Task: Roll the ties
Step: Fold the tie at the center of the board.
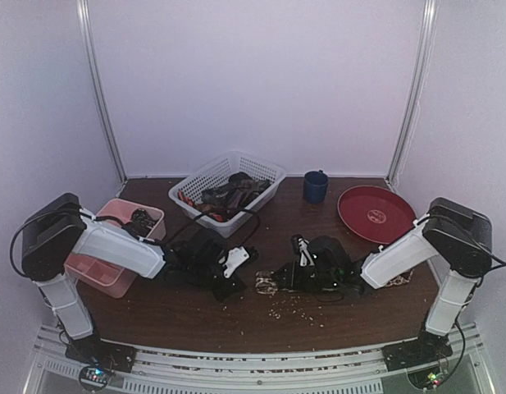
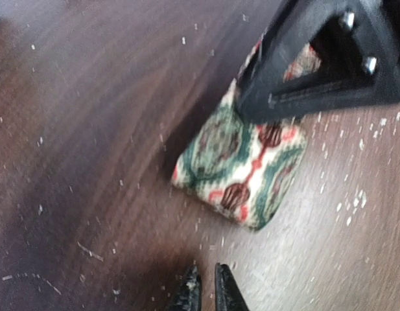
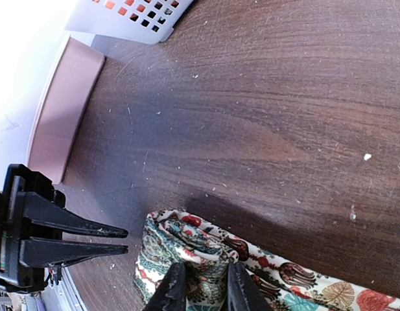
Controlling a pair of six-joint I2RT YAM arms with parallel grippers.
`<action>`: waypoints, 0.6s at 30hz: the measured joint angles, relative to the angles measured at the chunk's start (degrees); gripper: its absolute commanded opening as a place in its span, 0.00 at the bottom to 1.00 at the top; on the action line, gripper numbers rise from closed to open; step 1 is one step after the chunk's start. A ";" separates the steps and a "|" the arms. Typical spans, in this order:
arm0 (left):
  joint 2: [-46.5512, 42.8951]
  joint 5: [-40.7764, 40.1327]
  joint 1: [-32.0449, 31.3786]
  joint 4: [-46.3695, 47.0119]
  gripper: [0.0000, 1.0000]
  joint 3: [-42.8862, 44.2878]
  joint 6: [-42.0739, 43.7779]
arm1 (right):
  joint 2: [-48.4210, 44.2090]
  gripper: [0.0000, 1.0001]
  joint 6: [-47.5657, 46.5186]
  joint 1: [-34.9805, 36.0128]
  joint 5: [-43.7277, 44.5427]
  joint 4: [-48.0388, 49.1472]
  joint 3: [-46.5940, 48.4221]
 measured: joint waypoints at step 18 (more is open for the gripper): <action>3.54 4.92 -0.02 12.66 0.00 3.63 -11.30 | 0.42 0.24 -1.29 -0.04 0.33 -0.57 0.35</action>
